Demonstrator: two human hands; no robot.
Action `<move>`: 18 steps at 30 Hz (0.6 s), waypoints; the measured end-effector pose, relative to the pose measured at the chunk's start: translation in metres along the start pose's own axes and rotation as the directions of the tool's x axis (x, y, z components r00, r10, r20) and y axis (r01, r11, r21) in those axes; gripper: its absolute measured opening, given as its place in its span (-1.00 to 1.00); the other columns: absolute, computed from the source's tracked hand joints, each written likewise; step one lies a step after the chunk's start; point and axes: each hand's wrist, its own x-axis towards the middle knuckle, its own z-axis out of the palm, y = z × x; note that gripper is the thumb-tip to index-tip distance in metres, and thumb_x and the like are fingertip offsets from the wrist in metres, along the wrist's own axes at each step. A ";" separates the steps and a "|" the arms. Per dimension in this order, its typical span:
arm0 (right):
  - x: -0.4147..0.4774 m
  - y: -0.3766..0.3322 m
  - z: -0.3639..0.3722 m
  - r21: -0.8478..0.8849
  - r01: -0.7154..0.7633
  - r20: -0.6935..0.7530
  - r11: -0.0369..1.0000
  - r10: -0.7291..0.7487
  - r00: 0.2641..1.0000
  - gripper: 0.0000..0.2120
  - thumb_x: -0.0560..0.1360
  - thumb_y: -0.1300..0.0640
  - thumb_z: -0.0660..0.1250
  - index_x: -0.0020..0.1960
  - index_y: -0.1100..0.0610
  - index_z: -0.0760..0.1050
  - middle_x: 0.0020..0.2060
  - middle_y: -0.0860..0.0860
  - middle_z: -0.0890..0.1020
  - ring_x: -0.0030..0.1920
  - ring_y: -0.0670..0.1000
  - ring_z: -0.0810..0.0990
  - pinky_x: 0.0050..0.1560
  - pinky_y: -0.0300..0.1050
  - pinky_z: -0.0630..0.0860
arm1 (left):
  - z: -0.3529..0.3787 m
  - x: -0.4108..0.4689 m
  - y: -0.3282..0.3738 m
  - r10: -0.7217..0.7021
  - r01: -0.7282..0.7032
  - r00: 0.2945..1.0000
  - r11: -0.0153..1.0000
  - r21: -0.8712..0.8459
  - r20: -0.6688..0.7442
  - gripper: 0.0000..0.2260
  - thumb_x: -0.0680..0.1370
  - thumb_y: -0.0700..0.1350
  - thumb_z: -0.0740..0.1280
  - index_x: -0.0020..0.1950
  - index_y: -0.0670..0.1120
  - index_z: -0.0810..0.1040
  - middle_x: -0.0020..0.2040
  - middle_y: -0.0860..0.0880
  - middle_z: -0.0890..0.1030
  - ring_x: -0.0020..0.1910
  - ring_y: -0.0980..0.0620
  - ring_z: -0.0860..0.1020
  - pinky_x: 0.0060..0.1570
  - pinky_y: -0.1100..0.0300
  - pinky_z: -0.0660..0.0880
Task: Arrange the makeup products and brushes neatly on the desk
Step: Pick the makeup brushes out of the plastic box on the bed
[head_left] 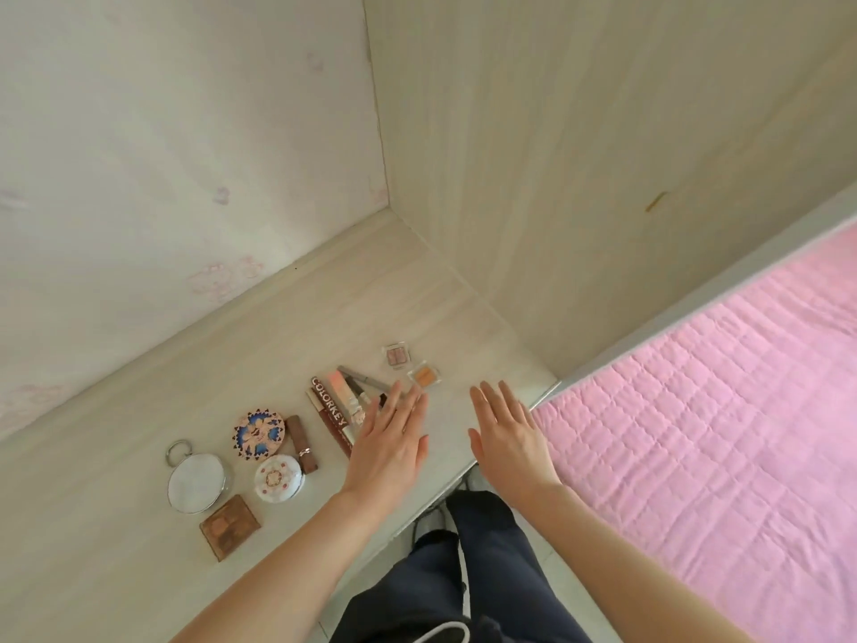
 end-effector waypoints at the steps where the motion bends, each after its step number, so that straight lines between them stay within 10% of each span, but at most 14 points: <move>1: -0.008 0.000 0.001 -0.008 -0.012 0.019 1.000 0.012 1.000 -0.45 0.54 0.08 0.31 0.47 0.22 0.27 0.42 0.13 0.37 0.47 0.20 0.24 0.45 0.07 0.26 | 0.000 -0.002 0.003 0.031 -0.031 1.000 1.000 0.002 0.002 -0.52 0.56 -0.01 0.24 0.44 -0.18 0.37 0.45 -0.11 0.37 0.48 -0.11 0.23 0.42 -0.13 0.17; 18: -0.149 0.045 -0.012 0.139 -0.530 -0.037 0.836 0.540 0.841 -0.41 0.62 0.00 0.12 0.55 0.18 0.00 0.54 0.10 0.08 0.54 0.18 -0.08 0.53 0.09 -0.01 | -0.007 0.010 0.124 0.457 -0.445 0.883 0.888 -0.119 0.108 -0.50 0.59 -0.06 0.25 0.50 -0.16 0.26 0.50 -0.10 0.26 0.51 -0.13 0.14 0.45 -0.14 0.10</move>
